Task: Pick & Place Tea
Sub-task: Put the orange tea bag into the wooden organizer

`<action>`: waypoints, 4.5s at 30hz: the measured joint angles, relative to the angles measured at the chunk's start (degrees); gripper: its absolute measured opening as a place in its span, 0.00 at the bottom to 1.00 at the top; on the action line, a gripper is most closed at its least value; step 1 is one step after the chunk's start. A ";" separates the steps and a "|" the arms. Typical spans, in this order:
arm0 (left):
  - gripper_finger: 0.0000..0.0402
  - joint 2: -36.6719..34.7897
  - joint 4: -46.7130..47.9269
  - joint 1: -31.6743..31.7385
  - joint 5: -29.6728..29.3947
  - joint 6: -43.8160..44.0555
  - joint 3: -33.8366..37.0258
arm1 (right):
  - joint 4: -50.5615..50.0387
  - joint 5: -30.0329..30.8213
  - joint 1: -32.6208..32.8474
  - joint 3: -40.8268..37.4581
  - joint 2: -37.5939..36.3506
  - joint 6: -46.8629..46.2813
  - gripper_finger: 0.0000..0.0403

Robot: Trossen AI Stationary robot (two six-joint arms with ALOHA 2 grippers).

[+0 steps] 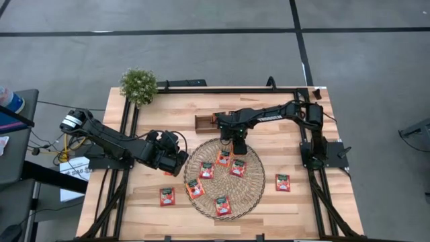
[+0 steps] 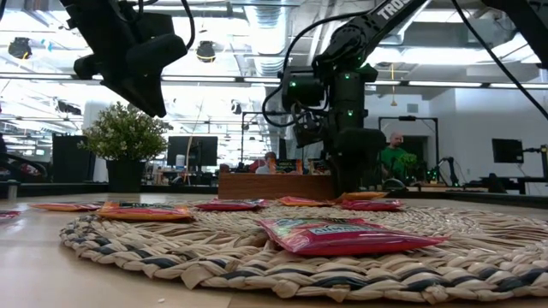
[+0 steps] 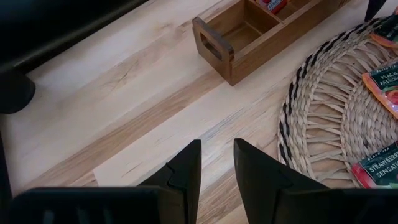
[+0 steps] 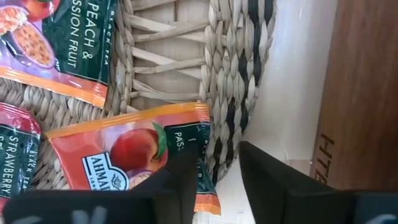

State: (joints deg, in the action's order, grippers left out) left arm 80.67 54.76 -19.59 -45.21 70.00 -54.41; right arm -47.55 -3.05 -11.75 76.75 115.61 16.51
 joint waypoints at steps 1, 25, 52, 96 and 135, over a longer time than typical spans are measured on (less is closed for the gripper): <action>0.22 -0.01 -0.02 0.00 0.00 0.02 0.00 | 0.00 0.00 0.00 0.00 0.00 0.00 0.22; 0.22 -0.01 -0.02 0.00 0.02 0.15 0.00 | -4.55 1.66 0.15 5.01 0.52 0.07 0.00; 0.22 0.01 -0.04 0.01 -0.77 0.13 0.00 | -19.86 1.51 4.26 21.15 0.22 0.04 0.00; 0.22 0.03 -2.25 0.02 -1.97 -0.04 0.00 | -16.54 10.51 -5.33 34.34 9.49 12.44 0.00; 0.22 0.03 -2.72 0.01 -1.46 -0.02 0.00 | -30.99 -10.17 1.85 37.62 -0.69 9.89 0.00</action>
State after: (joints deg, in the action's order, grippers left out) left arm 80.71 52.04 -19.58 -46.67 69.97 -54.41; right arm -78.54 -13.22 -9.89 114.37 114.92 26.40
